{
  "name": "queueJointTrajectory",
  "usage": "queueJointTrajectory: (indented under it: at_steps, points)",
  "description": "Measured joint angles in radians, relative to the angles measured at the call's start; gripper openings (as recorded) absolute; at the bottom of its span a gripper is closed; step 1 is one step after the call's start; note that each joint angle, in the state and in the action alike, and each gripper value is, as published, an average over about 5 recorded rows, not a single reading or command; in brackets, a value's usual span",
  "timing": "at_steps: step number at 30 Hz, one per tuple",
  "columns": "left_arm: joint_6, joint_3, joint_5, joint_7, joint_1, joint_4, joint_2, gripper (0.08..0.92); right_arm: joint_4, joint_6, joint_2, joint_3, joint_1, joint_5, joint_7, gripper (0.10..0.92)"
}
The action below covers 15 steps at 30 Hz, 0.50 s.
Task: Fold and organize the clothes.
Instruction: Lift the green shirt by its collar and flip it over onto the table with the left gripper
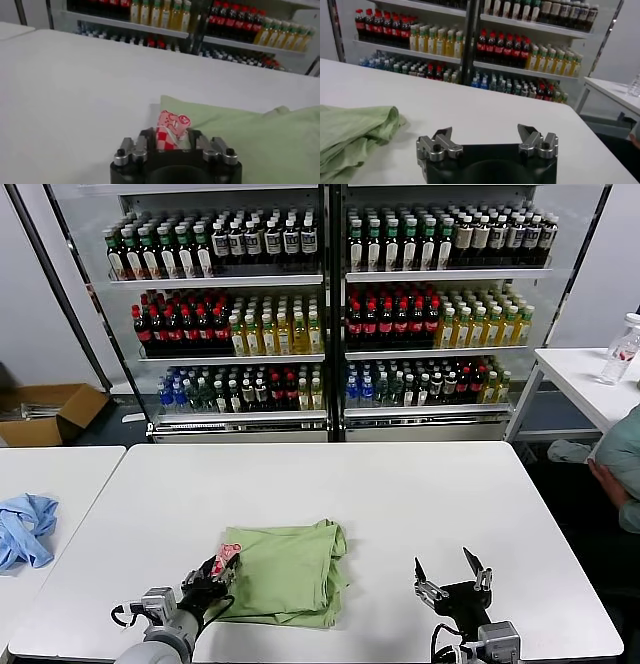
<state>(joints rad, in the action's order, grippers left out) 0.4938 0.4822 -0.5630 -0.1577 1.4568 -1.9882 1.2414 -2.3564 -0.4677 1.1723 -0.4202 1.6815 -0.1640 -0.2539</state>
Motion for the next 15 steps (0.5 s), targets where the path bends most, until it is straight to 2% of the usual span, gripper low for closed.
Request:
queueJointTrajectory:
  at_steps: [11,15]
  points:
    - [0.002,0.022,-0.062,0.009,-0.001,-0.01,-0.021,0.155,-0.008,0.001,-0.005,-0.009,0.008,0.002,-0.001,0.823]
    - [0.013,0.086,-0.087,0.01,0.001,-0.047,-0.07,0.119,-0.01,0.003,-0.004,-0.013,0.005,0.001,-0.001,0.822]
